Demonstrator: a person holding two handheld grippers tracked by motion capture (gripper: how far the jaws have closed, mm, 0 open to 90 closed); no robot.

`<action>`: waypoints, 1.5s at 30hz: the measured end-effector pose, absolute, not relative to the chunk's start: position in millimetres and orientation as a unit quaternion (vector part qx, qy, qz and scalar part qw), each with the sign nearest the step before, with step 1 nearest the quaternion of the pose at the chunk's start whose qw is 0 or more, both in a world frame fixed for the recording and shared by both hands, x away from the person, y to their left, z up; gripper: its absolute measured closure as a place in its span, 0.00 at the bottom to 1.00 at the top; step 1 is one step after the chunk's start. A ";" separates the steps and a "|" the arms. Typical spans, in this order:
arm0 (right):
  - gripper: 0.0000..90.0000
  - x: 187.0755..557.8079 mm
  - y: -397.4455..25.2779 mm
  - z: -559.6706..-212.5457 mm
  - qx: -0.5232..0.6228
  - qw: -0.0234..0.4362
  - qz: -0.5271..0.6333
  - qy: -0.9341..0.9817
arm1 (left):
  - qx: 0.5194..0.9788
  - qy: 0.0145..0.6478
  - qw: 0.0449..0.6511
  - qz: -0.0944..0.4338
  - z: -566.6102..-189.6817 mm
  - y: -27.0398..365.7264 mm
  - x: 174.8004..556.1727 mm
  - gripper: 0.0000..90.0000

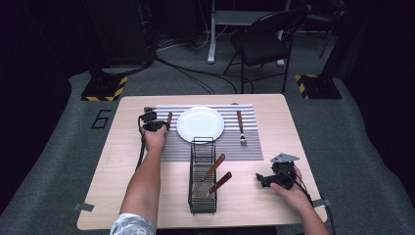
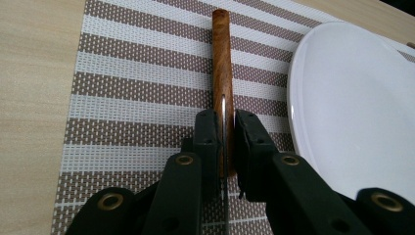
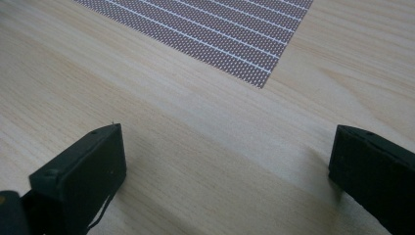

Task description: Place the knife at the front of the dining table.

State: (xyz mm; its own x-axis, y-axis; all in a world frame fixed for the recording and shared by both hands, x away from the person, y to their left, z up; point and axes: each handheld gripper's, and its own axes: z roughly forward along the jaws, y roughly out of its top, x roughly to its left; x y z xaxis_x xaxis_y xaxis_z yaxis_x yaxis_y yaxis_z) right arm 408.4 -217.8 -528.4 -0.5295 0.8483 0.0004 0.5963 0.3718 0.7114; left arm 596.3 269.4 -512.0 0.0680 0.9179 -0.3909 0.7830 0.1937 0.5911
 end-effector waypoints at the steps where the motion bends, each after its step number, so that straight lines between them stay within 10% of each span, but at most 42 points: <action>1: 0.00 408.4 -217.8 -528.4 0.448 0.187 0.337 0.807 | 0.624 0.679 0.376 0.092 -511.9 268.9 595.9 0.88; 45: 0.00 408.4 -217.7 -528.3 0.448 0.187 0.337 0.807 | 0.636 0.610 0.450 0.148 -451.2 298.9 549.9 0.54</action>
